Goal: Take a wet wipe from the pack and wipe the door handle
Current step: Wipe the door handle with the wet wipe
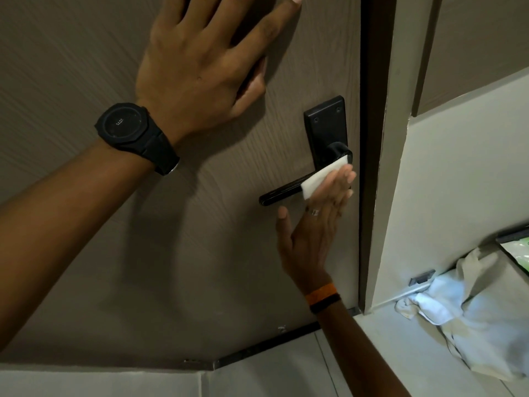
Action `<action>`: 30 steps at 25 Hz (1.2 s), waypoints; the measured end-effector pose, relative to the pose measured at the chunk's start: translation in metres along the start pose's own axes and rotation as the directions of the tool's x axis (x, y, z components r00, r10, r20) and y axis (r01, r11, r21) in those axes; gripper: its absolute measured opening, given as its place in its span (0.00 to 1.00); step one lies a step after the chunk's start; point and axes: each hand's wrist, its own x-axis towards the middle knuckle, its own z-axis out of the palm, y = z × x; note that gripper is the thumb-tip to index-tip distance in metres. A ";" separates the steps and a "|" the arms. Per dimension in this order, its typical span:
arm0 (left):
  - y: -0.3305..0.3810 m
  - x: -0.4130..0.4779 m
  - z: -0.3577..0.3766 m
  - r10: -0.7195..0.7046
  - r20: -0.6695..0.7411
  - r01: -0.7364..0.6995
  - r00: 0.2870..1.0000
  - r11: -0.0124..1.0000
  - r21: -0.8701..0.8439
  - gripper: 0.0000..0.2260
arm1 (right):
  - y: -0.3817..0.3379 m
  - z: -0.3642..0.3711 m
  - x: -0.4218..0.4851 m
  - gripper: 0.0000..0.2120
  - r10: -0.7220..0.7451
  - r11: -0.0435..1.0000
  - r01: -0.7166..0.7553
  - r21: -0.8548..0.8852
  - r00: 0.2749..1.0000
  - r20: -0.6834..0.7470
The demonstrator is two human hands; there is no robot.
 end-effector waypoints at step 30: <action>0.029 -0.030 -0.008 -0.072 0.098 0.102 0.993 0.932 -0.347 0.20 | 0.009 -0.025 0.003 0.19 -0.099 0.995 0.100 -0.007 0.976 -0.193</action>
